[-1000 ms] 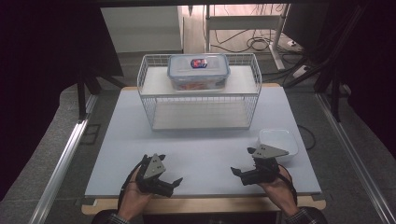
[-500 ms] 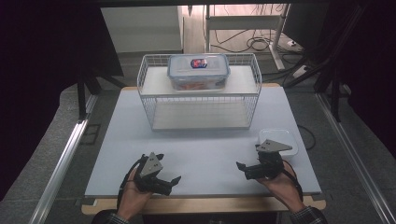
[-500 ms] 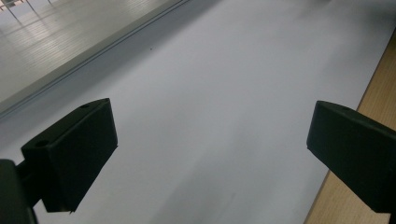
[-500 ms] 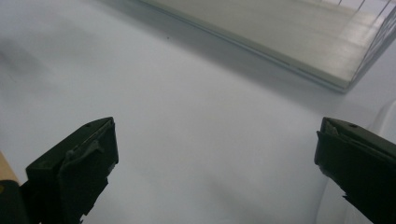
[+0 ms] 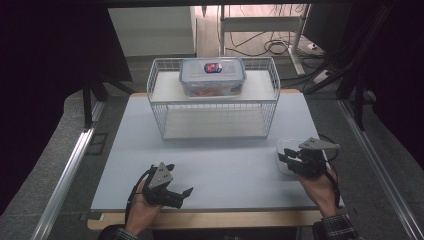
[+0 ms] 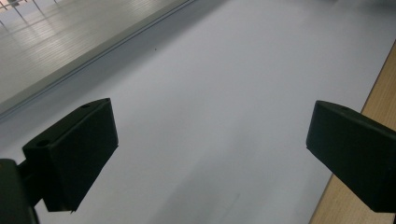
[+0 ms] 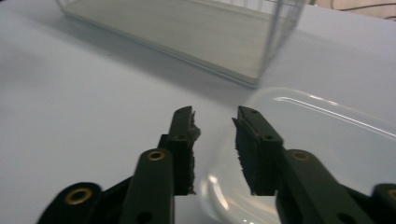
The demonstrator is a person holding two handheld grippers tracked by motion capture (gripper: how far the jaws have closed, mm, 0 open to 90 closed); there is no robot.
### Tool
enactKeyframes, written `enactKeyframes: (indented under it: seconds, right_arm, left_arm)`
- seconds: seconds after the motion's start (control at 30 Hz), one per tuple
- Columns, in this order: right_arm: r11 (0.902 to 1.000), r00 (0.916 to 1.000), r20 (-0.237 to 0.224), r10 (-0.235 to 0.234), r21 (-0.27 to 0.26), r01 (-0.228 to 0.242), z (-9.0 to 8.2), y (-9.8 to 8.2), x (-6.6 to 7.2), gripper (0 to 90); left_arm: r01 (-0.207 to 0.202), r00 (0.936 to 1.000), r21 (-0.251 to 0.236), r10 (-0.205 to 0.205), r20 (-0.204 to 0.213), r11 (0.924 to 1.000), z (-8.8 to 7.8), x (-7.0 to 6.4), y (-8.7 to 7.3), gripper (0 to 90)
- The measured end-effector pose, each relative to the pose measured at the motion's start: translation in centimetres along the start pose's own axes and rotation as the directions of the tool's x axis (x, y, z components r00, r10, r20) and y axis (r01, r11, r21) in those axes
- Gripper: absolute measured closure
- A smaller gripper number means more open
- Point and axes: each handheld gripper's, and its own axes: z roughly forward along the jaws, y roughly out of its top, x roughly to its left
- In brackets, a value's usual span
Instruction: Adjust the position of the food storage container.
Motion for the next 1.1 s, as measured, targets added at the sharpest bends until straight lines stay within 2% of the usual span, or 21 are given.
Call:
enactKeyframes:
  seconds: [0.07, 0.1, 0.13, 0.2, 0.3, 0.43, 0.47, 0.53, 0.67, 0.83, 1.1]
  right_arm:
    - [1.0, 0.9998, 0.017, 0.002, 0.0, -0.002, -0.1, 0.0, -0.5, 74.2]
    - [0.9998, 0.999, 0.041, 0.018, 0.002, -0.018, -0.4, -0.1, -1.4, 79.6]
    - [0.9998, 0.999, 0.041, 0.018, 0.002, -0.018, -0.4, -0.1, -1.4, 79.6]
    - [0.999, 0.9959, 0.08, 0.044, 0.003, -0.044, -0.8, -0.2, -2.9, 84.7]
    - [0.9977, 0.9914, 0.112, 0.068, -0.009, -0.068, -1.3, -0.3, -4.1, 89.6]
    - [0.9967, 0.981, 0.176, 0.081, -0.014, -0.08, -1.9, -0.5, -5.3, 89.9]
    - [0.9967, 0.981, 0.176, 0.081, -0.014, -0.08, -1.9, -0.5, -5.3, 89.9]
    - [0.995, 0.9735, 0.206, 0.1, -0.008, -0.1, -2.1, -0.9, -6.2, 89.9]
    - [0.9922, 0.9648, 0.233, 0.122, -0.003, -0.124, -2.3, -1.4, -7.3, 89.9]
    - [0.9916, 0.9571, 0.266, 0.115, 0.026, -0.127, -2.1, -2.0, -8.2, 89.9]
    - [0.9877, 0.953, 0.276, 0.125, 0.056, -0.146, -1.7, -2.5, -8.8, 89.9]
  left_arm:
    - [-0.001, 1.0, 0.0, 0.001, 0.0, 1.0, 0.0, 0.0, 0.0, 2.0]
    - [-0.003, 1.0, -0.001, 0.003, -0.001, 1.0, 0.0, 0.0, 0.0, 2.0]
    - [-0.003, 1.0, -0.001, 0.003, -0.001, 1.0, 0.0, 0.0, 0.0, 2.1]
    - [-0.004, 1.0, 0.0, 0.004, -0.003, 1.0, 0.0, 0.0, 0.0, 2.1]
    - [-0.004, 1.0, -0.001, 0.004, -0.005, 1.0, 0.0, 0.0, 0.0, 2.2]
    - [-0.004, 1.0, 0.0, 0.004, -0.007, 1.0, 0.0, 0.1, 0.0, 2.3]
    - [-0.004, 0.9999, -0.003, 0.004, -0.009, 1.0, 0.0, 0.0, 0.0, 2.3]
    - [-0.007, 0.9999, -0.016, 0.006, -0.013, 0.9999, -0.1, 0.0, 0.0, 2.6]
    - [-0.007, 0.9999, -0.014, 0.007, -0.015, 0.9999, -0.1, 0.0, 0.0, 2.7]
    - [-0.011, 0.9998, -0.01, 0.011, -0.016, 0.9999, 0.0, 0.0, 0.0, 2.7]
    - [-0.012, 0.9998, -0.006, 0.011, -0.014, 0.9999, 0.1, 0.0, -0.1, 3.0]
